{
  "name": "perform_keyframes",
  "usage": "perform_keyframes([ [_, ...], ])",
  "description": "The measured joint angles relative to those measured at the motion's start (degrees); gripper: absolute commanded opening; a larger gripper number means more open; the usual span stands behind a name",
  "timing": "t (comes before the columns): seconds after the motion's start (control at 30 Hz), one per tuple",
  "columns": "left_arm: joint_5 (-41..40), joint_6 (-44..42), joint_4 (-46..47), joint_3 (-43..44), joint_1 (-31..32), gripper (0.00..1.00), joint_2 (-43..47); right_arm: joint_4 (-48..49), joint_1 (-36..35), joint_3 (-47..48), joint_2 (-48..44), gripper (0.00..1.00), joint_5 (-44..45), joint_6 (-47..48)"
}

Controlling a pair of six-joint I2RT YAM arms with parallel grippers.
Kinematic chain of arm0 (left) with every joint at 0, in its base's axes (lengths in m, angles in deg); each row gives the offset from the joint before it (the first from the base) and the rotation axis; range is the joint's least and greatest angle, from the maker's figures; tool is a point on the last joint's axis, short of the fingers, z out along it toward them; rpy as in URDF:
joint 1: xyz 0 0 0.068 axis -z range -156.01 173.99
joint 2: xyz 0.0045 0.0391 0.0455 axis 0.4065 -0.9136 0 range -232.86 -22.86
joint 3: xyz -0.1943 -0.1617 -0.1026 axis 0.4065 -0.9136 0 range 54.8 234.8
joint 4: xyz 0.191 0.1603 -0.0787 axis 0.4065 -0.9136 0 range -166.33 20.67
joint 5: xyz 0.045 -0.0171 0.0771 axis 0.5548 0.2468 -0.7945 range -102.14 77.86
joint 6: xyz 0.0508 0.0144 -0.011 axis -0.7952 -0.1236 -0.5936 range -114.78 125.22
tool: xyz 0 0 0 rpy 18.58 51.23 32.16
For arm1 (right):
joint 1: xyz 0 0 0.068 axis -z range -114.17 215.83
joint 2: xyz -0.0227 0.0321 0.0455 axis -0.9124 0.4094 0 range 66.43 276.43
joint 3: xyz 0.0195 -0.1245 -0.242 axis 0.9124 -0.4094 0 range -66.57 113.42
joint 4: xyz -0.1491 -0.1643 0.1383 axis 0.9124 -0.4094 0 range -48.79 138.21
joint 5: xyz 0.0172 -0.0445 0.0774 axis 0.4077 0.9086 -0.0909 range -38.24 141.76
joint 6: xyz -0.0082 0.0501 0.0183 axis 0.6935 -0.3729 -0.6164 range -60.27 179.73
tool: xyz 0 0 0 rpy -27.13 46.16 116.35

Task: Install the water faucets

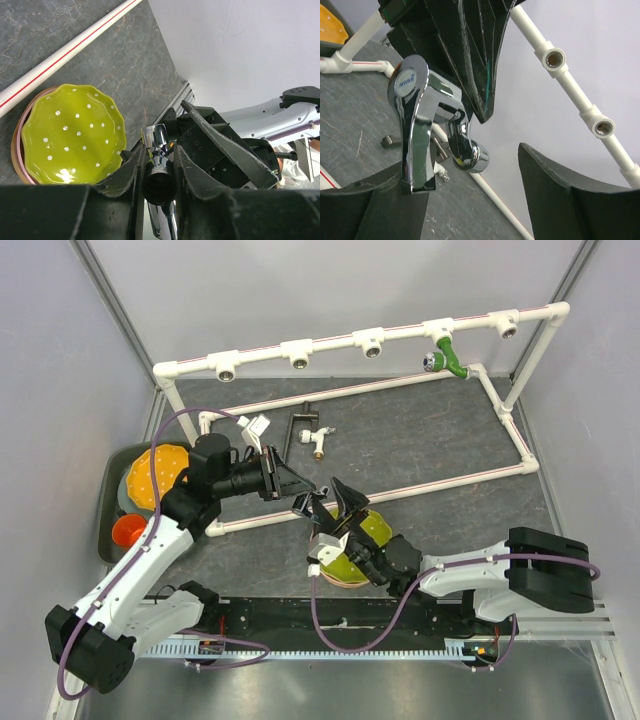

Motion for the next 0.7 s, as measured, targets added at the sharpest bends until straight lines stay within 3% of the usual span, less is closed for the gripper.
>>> perform_keyframes([
  [0.13, 0.26, 0.02, 0.15, 0.0, 0.15, 0.02, -0.02, 1.14, 0.0, 1.27, 1.42, 0.7, -0.94, 0.28],
  [0.27, 0.35, 0.04, 0.37, 0.0, 1.01, 0.02, -0.07, 1.51, 0.0, 2.43, 3.58, 0.61, -1.09, 1.05],
  [0.43, 0.72, 0.07, 0.26, -0.02, 1.51, 0.02, -0.07, 2.01, 0.02, 2.99, 4.68, 0.29, -0.74, 2.4],
  [0.47, 0.74, 0.09, 0.09, -0.04, 1.51, 0.02, -0.07, 2.4, 0.04, 3.06, 4.68, 0.16, -0.33, 2.78],
  [0.53, 0.57, 0.09, 0.17, -0.04, 1.49, 0.02, -0.07, 2.45, 0.02, 3.08, 5.09, 0.0, -0.09, 4.07],
  [0.63, 0.07, 0.07, -0.42, -0.07, 1.36, 0.07, -0.07, 2.91, -0.09, 3.08, 6.05, 0.0, 0.59, 5.6],
  [0.7, -0.02, 0.09, -0.59, -0.09, 1.36, 0.23, -0.07, 3.23, -0.13, 3.15, 6.21, 0.0, 0.92, 5.53],
])
